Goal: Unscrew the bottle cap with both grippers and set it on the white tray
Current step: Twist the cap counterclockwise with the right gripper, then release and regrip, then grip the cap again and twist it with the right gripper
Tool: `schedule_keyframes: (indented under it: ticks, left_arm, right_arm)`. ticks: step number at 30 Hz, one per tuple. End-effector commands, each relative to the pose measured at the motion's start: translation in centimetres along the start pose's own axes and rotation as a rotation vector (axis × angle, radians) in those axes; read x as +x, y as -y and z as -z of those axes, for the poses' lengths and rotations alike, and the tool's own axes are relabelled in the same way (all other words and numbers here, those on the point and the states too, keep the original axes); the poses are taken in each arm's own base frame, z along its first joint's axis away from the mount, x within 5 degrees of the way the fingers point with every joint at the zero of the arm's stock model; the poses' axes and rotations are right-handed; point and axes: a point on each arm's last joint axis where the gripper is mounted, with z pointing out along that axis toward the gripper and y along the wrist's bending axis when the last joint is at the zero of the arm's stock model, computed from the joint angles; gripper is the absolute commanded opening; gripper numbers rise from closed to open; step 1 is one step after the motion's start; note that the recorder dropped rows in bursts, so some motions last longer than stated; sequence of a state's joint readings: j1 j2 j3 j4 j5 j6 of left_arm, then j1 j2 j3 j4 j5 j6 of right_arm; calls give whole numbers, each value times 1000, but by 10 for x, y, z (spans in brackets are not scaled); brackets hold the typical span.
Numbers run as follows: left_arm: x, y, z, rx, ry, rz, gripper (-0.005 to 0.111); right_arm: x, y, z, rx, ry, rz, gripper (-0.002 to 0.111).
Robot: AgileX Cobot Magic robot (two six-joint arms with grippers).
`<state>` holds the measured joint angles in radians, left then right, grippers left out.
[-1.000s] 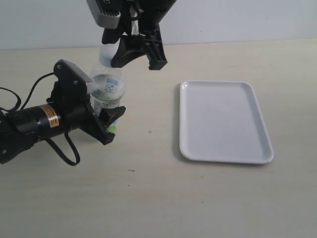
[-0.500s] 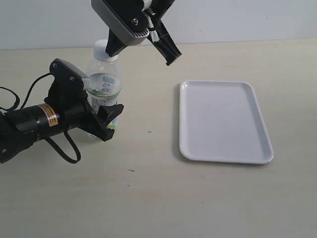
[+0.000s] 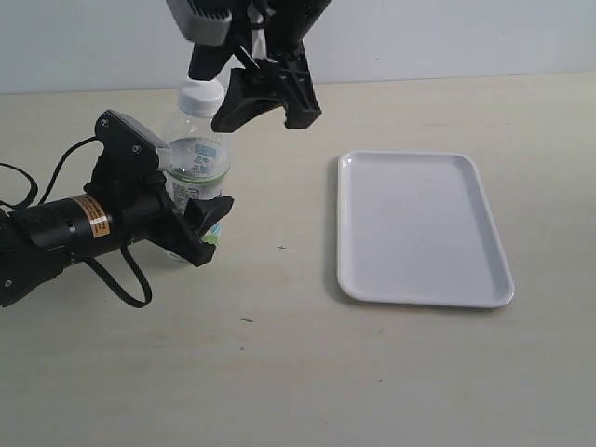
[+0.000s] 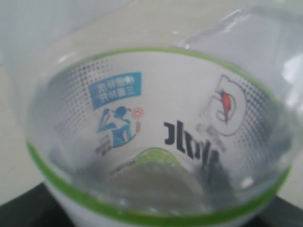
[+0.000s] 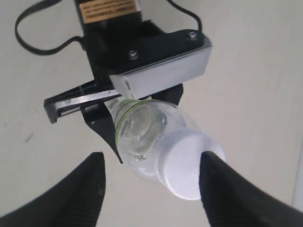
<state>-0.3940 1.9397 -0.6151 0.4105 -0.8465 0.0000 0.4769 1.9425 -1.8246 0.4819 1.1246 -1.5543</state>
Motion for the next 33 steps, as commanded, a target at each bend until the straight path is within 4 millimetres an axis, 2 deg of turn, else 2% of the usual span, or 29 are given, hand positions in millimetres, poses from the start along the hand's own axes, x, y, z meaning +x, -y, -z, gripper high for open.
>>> schedule_keyframes:
  ticks: [1, 7, 9, 17, 27, 33]
  left_arm:
    - [-4, 1, 1, 0, 10, -27, 0]
    - [-4, 1, 1, 0, 8, -26, 0]
    - [-4, 1, 1, 0, 8, -26, 0]
    - [-4, 1, 1, 0, 8, -26, 0]
    - [-3, 1, 1, 0, 6, -26, 0]
    - [-3, 1, 1, 0, 6, -26, 0]
  right_arm:
    - [-7, 3, 17, 80, 25, -307, 59]
    - [-5, 11, 15, 161, 66, -785, 59]
    - [-3, 12, 11, 157, 65, -828, 59]
    - [7, 14, -11, 131, 42, -875, 59]
    - [7, 14, -12, 126, 39, -878, 56]
    - [13, 14, -24, 105, 21, -890, 55]
